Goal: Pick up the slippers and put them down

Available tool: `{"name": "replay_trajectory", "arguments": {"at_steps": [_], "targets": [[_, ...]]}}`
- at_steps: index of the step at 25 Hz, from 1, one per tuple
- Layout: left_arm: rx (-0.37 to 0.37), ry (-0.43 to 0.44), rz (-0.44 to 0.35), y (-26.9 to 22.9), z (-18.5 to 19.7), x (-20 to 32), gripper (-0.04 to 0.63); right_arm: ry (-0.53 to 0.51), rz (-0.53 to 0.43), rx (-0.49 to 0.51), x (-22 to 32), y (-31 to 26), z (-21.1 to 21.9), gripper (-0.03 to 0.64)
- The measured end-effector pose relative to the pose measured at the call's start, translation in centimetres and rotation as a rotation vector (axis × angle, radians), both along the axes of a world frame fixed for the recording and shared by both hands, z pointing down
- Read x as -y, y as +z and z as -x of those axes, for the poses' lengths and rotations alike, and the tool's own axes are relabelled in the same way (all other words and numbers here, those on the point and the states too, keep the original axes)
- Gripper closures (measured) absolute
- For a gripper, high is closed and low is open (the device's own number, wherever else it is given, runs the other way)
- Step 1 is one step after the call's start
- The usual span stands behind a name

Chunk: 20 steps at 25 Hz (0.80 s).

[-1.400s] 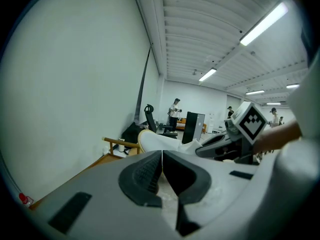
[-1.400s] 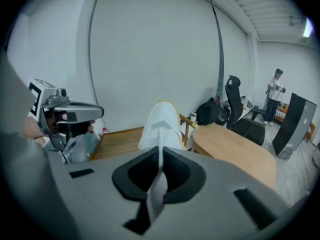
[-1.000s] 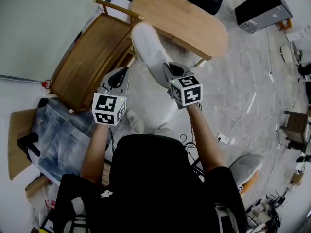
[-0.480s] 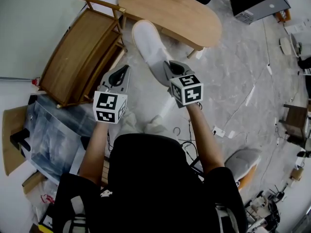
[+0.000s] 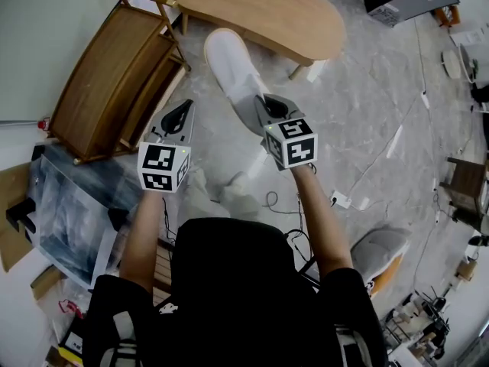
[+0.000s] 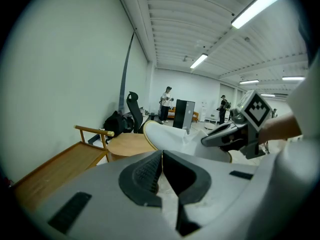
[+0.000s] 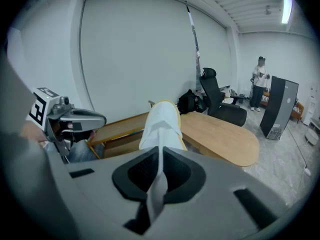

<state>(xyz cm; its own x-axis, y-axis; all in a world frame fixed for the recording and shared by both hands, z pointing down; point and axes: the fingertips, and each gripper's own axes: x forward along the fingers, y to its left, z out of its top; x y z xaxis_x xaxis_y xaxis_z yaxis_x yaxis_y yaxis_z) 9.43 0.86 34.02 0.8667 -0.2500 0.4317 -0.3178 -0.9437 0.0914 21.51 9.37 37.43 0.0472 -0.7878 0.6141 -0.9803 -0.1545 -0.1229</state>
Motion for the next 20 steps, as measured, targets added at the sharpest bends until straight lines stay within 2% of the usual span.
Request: {"name": "replay_trajectory", "arguments": {"at_steps": [11,20], "targets": [[0.040,-0.013,-0.013,5.7,-1.8,-2.2,0.588,0.056,-0.030,0.031,-3.5,4.4,-3.8,0.609],[0.091,0.006,0.004,11.0,-2.7,-1.2,0.588,0.093,0.023,0.068,-3.8,10.7,-4.7,0.609]]}}
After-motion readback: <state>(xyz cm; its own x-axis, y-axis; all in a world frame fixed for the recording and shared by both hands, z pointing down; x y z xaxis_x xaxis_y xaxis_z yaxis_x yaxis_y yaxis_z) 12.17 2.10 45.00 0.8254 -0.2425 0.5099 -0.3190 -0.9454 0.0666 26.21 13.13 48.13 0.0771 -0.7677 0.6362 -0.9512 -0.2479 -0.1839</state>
